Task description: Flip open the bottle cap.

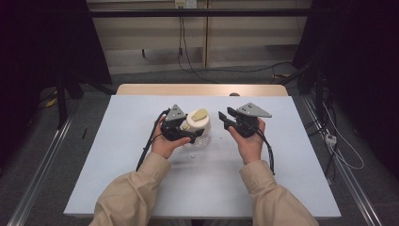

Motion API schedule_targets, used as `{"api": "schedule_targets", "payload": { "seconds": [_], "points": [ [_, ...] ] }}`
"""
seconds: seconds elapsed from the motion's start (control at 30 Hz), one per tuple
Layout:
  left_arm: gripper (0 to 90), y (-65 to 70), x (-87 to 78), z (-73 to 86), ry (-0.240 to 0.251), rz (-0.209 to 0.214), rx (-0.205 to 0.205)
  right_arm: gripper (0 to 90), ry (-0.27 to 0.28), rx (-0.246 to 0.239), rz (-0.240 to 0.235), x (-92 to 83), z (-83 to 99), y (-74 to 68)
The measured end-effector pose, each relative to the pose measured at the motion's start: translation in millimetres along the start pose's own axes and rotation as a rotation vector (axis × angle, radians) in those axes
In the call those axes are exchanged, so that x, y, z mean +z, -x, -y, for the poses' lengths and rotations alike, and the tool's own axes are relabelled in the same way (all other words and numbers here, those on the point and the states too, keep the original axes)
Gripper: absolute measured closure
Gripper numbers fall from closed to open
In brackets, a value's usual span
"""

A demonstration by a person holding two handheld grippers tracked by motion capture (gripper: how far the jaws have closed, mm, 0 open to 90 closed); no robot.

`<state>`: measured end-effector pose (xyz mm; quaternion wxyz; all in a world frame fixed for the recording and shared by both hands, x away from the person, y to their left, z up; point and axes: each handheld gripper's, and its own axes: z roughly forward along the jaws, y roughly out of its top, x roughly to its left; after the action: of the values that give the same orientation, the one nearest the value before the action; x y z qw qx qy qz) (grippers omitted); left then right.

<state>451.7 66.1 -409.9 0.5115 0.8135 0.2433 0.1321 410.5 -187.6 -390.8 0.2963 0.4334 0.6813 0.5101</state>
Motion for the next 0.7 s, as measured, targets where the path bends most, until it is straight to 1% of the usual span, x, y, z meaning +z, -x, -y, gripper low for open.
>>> {"api": "schedule_targets", "payload": {
  "seconds": [0.03, 0.1, 0.13, 0.2, 0.23, 0.27, 0.33, 0.37, 0.4, 0.47, 0.5, 0.53, 0.57, 0.7],
  "points": [
    [11.8, 0.4, 0.9, -0.6, -0.002, -0.009, 0.011, 61.9, 0.001, -0.001, -0.003, 0.2, 0.0, 0.0],
    [13.4, 0.9, 4.0, -1.3, -0.003, 0.009, -0.005, 66.1, -0.003, 0.001, -0.003, 1.0, 0.2, -1.0],
    [13.2, 1.5, 5.3, -1.3, -0.006, 0.002, -0.001, 68.4, -0.005, 0.002, -0.009, 1.6, 0.3, -1.8],
    [11.2, 2.9, 8.0, -0.1, -0.004, 0.003, -0.002, 75.8, -0.004, -0.013, -0.012, 2.7, 0.2, -3.5],
    [11.3, 2.7, 9.0, 0.2, -0.005, -0.001, 0.012, 79.5, -0.005, -0.016, -0.021, 3.3, 0.1, -4.0],
    [11.2, 2.8, 9.7, 0.3, -0.001, -0.002, 0.017, 82.5, -0.007, -0.017, -0.02, 3.7, 0.2, -4.3],
    [10.6, 1.8, 11.5, 0.1, 0.018, -0.002, 0.008, 87.3, -0.007, -0.013, -0.027, 5.0, 0.8, -3.5],
    [10.4, 2.3, 12.8, 0.1, 0.02, 0.004, -0.002, 88.5, -0.011, -0.012, -0.025, 5.5, 1.2, -3.1],
    [10.0, 2.2, 14.0, -0.4, 0.02, -0.004, 0.011, 89.6, -0.013, -0.009, -0.025, 6.0, 1.7, -2.5],
    [9.6, 4.0, 17.0, -0.7, 0.013, -0.004, 0.013, 90.0, -0.015, -0.008, -0.023, 7.4, 2.7, -1.2],
    [9.4, 3.7, 18.2, -1.3, 0.007, -0.013, 0.034, 90.0, -0.018, -0.01, -0.023, 7.7, 2.9, -0.7],
    [9.3, 3.6, 19.3, -1.3, 0.009, -0.014, 0.032, 90.0, -0.015, -0.01, -0.026, 8.3, 3.2, -0.3],
    [9.2, 3.9, 20.8, -1.1, 0.011, -0.009, 0.011, 90.0, -0.021, -0.005, -0.025, 8.5, 3.3, -0.4],
    [9.7, 3.9, 22.6, -3.0, 0.008, -0.01, 0.01, 90.0, -0.031, -0.014, -0.033, 12.2, 4.3, -0.7]
  ]
}}
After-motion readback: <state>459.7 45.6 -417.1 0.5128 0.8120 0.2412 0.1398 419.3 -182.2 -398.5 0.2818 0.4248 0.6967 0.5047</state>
